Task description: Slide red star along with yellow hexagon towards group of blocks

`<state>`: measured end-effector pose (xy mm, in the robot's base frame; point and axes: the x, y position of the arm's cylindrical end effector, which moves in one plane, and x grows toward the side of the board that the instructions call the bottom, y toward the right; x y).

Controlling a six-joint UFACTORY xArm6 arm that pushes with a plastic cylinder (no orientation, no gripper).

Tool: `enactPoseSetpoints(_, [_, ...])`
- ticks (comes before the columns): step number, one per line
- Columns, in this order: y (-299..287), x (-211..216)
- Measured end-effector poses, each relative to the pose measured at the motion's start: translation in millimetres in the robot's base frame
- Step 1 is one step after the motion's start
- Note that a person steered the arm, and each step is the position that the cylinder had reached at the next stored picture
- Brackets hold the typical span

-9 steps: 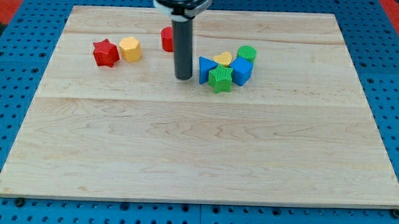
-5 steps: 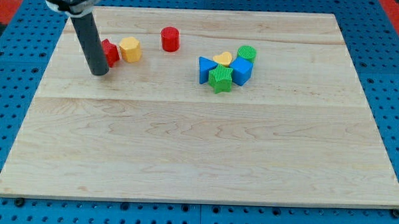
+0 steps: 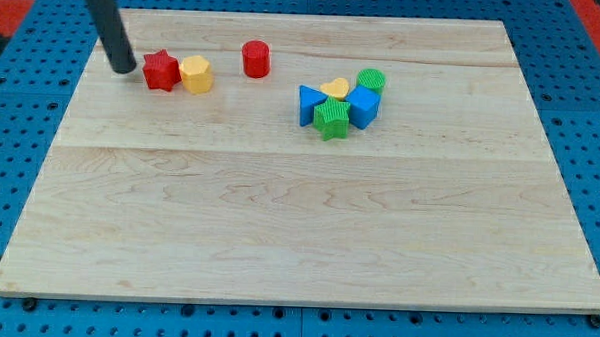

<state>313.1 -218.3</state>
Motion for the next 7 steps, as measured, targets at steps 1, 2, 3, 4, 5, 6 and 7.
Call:
enactPoseSetpoints(1, [34, 7])
enactPoseSetpoints(2, [58, 20])
enactPoseSetpoints(3, [86, 33])
enactPoseSetpoints(4, [127, 33])
enactPoseSetpoints(5, [162, 33])
enactPoseSetpoints(6, [176, 33])
enactPoseSetpoints(7, [157, 33])
